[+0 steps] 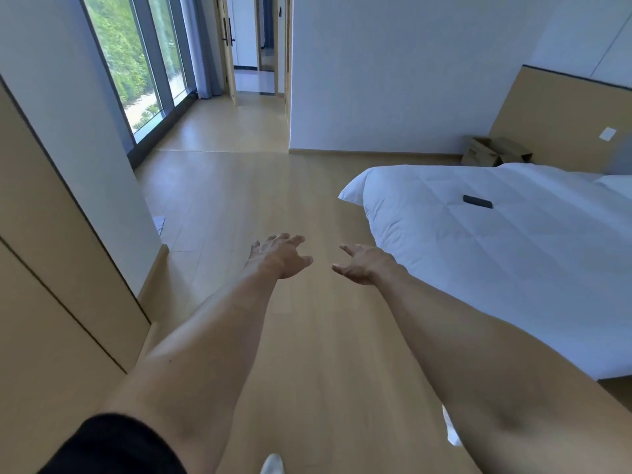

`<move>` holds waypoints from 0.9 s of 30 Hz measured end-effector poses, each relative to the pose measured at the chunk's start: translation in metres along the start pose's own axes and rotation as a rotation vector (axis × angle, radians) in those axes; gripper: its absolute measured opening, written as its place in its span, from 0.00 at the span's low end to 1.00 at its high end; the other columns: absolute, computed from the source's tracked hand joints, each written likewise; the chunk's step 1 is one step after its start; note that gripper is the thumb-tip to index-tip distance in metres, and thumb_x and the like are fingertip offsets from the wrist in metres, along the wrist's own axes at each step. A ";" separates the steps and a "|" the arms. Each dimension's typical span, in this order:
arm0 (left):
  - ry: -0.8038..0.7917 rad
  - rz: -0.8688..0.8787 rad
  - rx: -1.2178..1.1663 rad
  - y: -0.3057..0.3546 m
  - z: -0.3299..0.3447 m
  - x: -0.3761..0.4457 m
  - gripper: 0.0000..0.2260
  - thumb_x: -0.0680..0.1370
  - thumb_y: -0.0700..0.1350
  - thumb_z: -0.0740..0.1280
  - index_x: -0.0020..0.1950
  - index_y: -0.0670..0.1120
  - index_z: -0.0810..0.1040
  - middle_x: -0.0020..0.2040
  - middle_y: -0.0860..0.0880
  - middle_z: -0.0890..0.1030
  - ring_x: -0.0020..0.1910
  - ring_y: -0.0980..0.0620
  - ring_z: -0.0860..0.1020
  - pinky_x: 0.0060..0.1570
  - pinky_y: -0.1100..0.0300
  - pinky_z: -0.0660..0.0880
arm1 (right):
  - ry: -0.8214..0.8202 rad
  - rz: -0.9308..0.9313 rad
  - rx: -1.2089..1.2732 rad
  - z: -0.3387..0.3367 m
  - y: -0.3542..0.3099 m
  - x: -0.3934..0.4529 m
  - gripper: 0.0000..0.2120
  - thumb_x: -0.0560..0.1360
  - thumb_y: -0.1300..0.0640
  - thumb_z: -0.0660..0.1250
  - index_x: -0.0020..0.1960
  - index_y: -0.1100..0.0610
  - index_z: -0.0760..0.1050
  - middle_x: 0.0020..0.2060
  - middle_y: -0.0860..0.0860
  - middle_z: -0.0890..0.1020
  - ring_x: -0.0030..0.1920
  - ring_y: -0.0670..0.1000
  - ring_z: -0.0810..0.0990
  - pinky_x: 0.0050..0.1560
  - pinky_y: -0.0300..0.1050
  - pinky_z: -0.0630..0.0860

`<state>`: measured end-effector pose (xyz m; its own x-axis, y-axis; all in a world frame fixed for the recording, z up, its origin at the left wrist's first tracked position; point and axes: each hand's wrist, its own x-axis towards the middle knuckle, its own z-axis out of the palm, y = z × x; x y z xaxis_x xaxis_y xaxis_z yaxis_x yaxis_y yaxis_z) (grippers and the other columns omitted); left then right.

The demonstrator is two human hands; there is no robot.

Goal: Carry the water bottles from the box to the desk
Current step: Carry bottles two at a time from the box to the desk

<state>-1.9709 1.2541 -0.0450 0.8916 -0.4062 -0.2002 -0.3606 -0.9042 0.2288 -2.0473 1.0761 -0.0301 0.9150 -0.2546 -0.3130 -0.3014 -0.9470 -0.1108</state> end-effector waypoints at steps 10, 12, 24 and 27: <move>-0.016 0.071 0.039 -0.045 -0.054 0.167 0.29 0.80 0.65 0.58 0.80 0.60 0.58 0.81 0.51 0.60 0.79 0.47 0.59 0.76 0.42 0.55 | 0.011 0.078 -0.026 -0.061 -0.042 0.155 0.32 0.80 0.35 0.55 0.80 0.42 0.51 0.80 0.49 0.58 0.78 0.55 0.59 0.75 0.55 0.61; -0.020 0.065 0.042 -0.053 -0.060 0.195 0.30 0.80 0.65 0.58 0.80 0.60 0.58 0.81 0.52 0.60 0.79 0.47 0.59 0.76 0.42 0.56 | 0.019 0.069 -0.047 -0.066 -0.046 0.182 0.32 0.80 0.35 0.55 0.80 0.43 0.52 0.79 0.50 0.60 0.78 0.55 0.60 0.74 0.55 0.62; 0.056 0.047 0.097 -0.068 -0.103 0.389 0.30 0.80 0.65 0.59 0.81 0.60 0.57 0.82 0.51 0.56 0.81 0.48 0.54 0.78 0.43 0.50 | 0.198 -0.013 -0.112 -0.123 -0.051 0.387 0.29 0.80 0.37 0.56 0.78 0.44 0.58 0.78 0.51 0.61 0.77 0.56 0.58 0.75 0.56 0.56; 0.061 0.028 0.117 -0.068 -0.120 0.449 0.30 0.80 0.66 0.58 0.81 0.60 0.57 0.82 0.51 0.56 0.81 0.48 0.54 0.78 0.43 0.50 | 0.179 -0.038 -0.147 -0.147 -0.049 0.450 0.30 0.80 0.37 0.54 0.80 0.43 0.54 0.80 0.51 0.56 0.80 0.56 0.52 0.78 0.58 0.49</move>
<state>-1.5134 1.1489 -0.0360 0.8942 -0.4264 -0.1362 -0.4123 -0.9031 0.1201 -1.5817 0.9791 -0.0268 0.9619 -0.2365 -0.1371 -0.2356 -0.9716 0.0230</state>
